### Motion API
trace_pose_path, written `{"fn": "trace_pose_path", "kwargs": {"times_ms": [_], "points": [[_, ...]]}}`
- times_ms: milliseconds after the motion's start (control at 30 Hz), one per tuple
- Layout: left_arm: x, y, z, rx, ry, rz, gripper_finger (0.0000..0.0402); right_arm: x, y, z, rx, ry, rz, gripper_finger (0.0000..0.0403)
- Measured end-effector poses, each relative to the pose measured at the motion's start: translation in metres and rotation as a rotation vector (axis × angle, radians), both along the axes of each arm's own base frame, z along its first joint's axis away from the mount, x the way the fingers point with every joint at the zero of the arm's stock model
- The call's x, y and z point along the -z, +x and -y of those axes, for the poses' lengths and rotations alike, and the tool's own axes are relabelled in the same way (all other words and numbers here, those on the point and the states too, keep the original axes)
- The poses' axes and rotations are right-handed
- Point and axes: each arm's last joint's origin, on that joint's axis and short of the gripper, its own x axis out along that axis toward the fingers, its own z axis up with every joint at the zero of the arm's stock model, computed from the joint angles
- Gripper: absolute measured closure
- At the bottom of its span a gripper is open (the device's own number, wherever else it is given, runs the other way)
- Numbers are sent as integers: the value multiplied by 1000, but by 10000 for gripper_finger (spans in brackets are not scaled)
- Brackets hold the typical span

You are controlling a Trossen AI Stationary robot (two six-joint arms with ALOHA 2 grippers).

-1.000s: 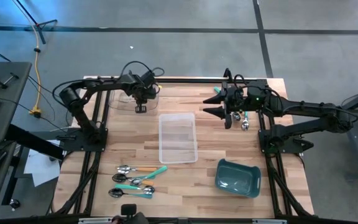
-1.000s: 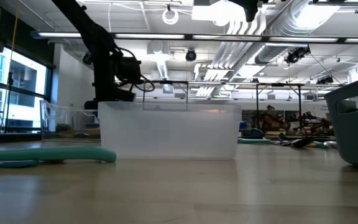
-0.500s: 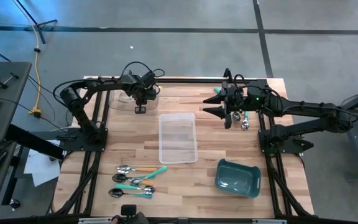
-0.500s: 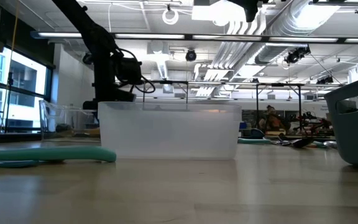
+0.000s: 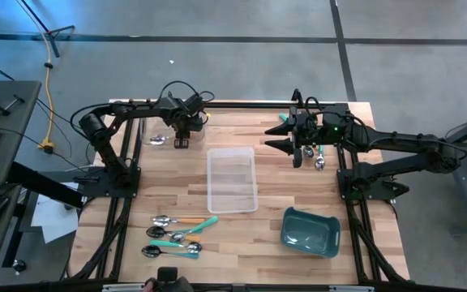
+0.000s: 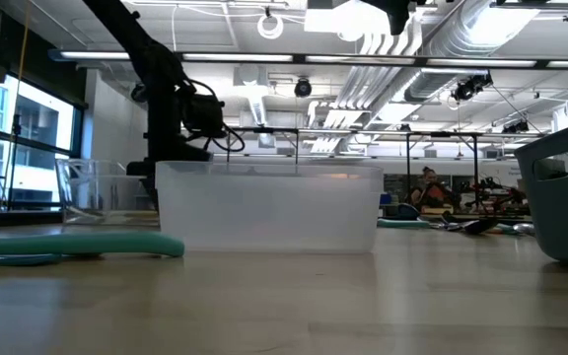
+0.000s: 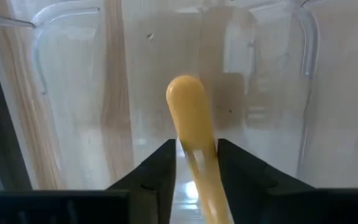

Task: Sort silverware by color (type)
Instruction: Put the yellow spoon into the transparent bin

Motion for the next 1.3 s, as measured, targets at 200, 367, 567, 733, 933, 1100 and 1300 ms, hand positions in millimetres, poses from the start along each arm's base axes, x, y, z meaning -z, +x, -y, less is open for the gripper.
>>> {"fn": "trace_pose_path", "kwargs": {"times_ms": [200, 367, 567, 733, 933, 1100, 1300], "points": [[-8, 5, -5, -1, 26, 22, 255, 0, 0, 0, 0, 0, 0, 251], [-16, 10, -8, -1, 42, 47, 244, 0, 0, 0, 0, 0, 0, 251], [-20, 10, -9, -4, 48, 28, 243, 0, 0, 0, 0, 0, 0, 251], [-27, 8, -8, -20, 30, -19, 243, 0, 0, 0, -1, -2, 0, 251], [-52, 11, -12, -122, -1, 62, 243, 0, 0, 0, -1, -3, 0, 251], [-95, 0, -10, -243, -15, 296, 243, 0, 0, 0, -1, -3, 0, 251], [-157, -28, 12, -311, -14, 608, 243, 0, 0, 0, -1, -3, 0, 251]]}}
